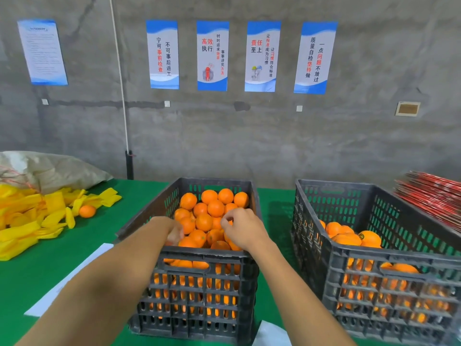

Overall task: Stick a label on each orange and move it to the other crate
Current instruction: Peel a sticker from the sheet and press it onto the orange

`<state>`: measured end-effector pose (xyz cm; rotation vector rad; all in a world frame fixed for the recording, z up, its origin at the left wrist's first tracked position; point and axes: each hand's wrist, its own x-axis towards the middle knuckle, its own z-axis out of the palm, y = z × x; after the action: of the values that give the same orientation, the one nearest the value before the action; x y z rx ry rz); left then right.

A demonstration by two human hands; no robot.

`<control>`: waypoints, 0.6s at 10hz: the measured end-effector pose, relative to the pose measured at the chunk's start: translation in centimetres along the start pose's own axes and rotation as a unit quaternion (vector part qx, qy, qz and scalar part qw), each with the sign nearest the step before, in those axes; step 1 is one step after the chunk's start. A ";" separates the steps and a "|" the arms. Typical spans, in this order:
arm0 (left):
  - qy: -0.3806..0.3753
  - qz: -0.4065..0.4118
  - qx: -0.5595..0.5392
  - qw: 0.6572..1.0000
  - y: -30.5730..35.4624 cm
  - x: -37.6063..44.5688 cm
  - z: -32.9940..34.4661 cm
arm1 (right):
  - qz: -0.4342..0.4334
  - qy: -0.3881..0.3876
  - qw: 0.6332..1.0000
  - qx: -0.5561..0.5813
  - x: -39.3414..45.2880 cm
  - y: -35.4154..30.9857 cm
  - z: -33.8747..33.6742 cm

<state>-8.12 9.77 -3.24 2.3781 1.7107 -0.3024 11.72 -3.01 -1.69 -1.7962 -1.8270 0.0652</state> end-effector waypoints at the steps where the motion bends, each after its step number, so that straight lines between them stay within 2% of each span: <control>1: 0.050 -0.003 -0.164 0.985 -0.4 -0.4 -0.5 | -0.009 0.066 0.998 0.019 -0.3 -0.3 -0.5; 2: 0.195 0.053 -0.219 0.954 1.2 -2.0 -1.3 | -0.009 0.110 0.992 0.063 -0.9 -0.3 -0.9; 3: 0.338 0.127 -0.351 0.864 4.0 -5.0 -1.1 | -0.007 0.155 0.977 0.146 -2.3 0.2 -1.0; 4: 0.361 0.190 -0.485 0.774 7.7 -9.1 0.5 | -0.020 0.194 0.955 0.225 -5.3 1.2 -1.1; 5: 0.313 0.266 -0.594 0.692 11.7 -13.3 2.9 | -0.036 0.235 0.928 0.287 -9.5 2.6 -1.2; 6: 0.262 0.302 -0.669 0.626 15.0 -16.5 5.8 | -0.028 0.273 0.894 0.354 -13.9 3.7 -1.5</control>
<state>0.64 -11.52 -3.58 1.5597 0.5214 1.3741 14.84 -16.09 -6.94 -1.0946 -1.2191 0.1622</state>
